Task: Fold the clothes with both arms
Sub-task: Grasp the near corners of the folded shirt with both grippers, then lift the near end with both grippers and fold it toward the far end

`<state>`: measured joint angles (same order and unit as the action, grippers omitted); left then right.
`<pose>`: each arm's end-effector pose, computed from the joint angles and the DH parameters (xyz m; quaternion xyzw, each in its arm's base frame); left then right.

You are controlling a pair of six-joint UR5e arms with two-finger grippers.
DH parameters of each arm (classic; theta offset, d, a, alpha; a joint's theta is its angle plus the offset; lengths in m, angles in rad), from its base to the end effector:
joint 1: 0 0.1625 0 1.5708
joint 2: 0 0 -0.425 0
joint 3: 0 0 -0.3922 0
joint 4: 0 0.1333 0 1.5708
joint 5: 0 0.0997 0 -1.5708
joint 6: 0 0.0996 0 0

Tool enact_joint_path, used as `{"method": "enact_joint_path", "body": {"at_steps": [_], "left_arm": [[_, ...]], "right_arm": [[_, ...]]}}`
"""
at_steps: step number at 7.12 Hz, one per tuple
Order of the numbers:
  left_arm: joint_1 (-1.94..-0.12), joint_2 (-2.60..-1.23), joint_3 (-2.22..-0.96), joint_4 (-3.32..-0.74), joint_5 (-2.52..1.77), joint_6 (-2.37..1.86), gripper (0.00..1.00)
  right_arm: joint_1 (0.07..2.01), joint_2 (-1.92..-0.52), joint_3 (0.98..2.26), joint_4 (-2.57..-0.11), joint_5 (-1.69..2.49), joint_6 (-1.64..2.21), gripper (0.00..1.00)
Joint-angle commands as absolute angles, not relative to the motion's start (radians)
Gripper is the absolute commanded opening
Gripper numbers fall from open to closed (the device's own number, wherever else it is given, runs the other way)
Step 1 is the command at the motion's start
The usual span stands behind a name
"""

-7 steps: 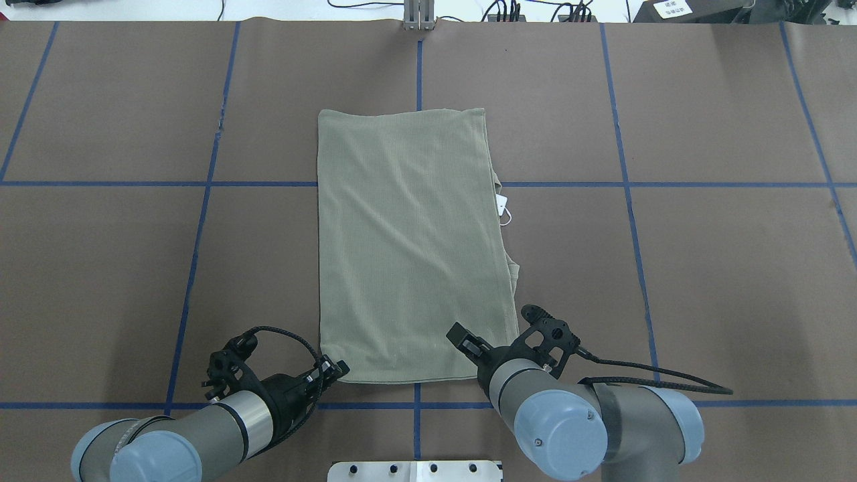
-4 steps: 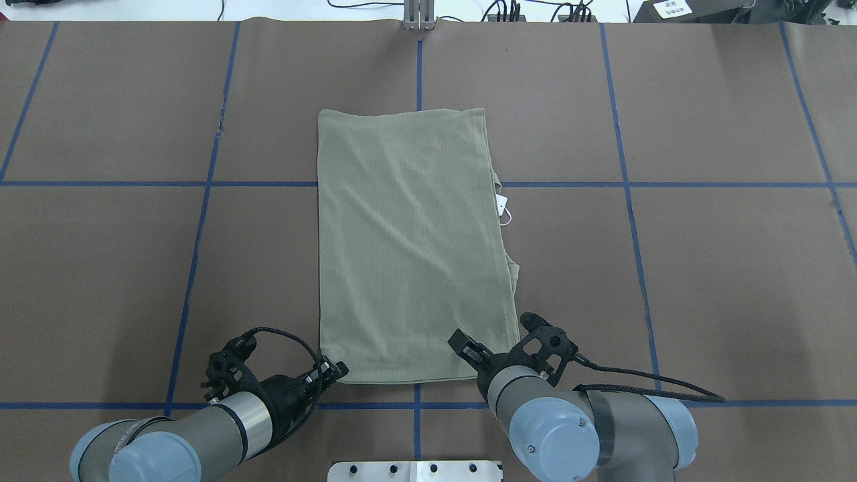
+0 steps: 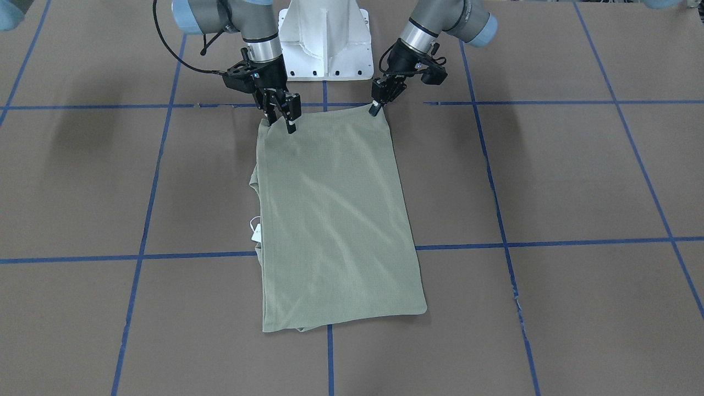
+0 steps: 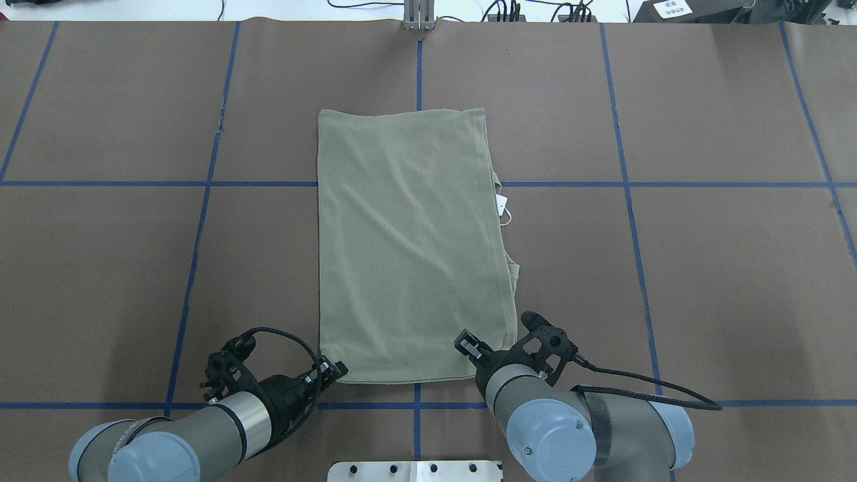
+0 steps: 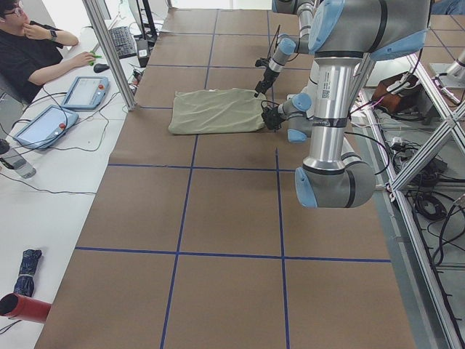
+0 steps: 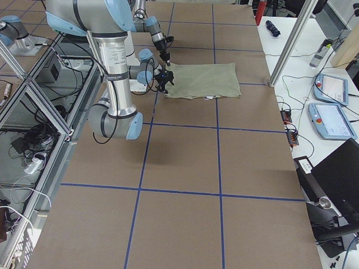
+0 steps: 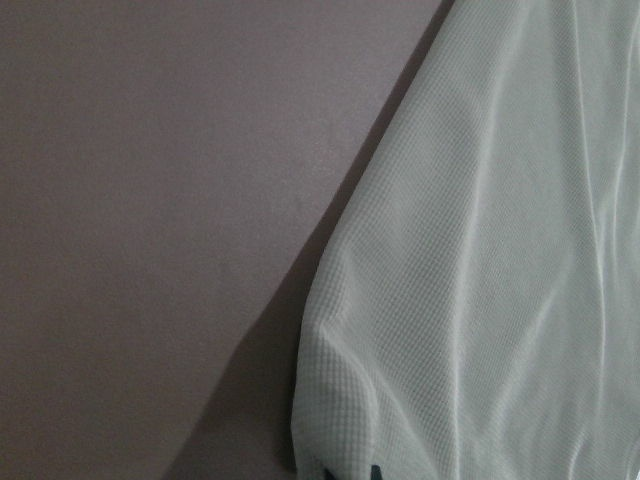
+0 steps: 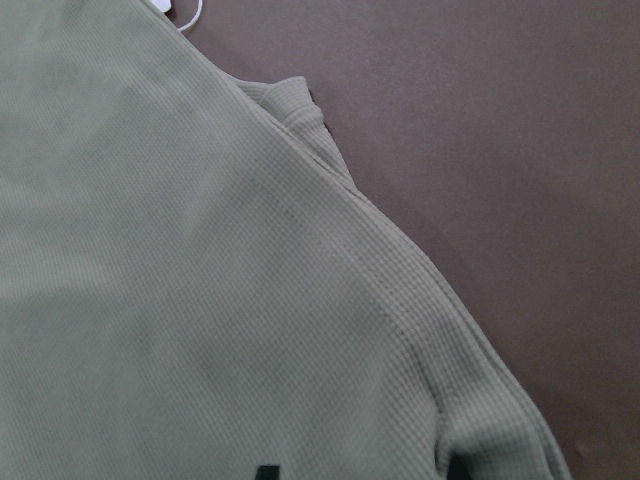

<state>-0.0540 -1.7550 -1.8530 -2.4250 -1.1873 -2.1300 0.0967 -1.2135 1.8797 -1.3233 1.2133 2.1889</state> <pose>0.5323 -0.1996 0.3302 -0.0047 0.6206 -0.3454 0.7039 -0.5728 -0.2245 0.2963 0.0423 -0.4606 0.3824 0.7999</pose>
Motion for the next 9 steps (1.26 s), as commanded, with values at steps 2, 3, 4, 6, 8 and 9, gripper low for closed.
{"method": "enact_joint_path", "body": {"at_steps": [2,3,4,6,8,9], "left_arm": [[-0.054,-1.755,-1.853,-2.425,-1.187,-2.129,0.00],[-0.055,-1.756,-1.855,-2.425,-1.189,-2.128,0.00],[-0.063,-1.752,-1.883,-2.422,-1.195,-2.099,0.00],[-0.067,-1.644,-2.096,-2.372,-1.225,-2.002,0.00],[-0.071,-1.605,-2.430,-2.088,-1.358,-2.000,0.00],[-0.087,-1.627,-2.522,-1.954,-1.423,-2.000,0.00]], "right_arm": [[0.098,-1.200,1.879,-1.322,1.203,2.221,0.00],[0.103,-1.193,1.884,-1.324,1.200,2.221,0.00],[0.106,-1.195,1.910,-1.330,1.200,2.220,0.00],[0.101,-1.197,2.099,-1.503,1.200,2.221,0.00],[0.046,-1.192,2.367,-1.764,1.206,2.220,0.00],[0.051,-1.140,2.382,-1.829,1.207,2.215,0.00]]}}
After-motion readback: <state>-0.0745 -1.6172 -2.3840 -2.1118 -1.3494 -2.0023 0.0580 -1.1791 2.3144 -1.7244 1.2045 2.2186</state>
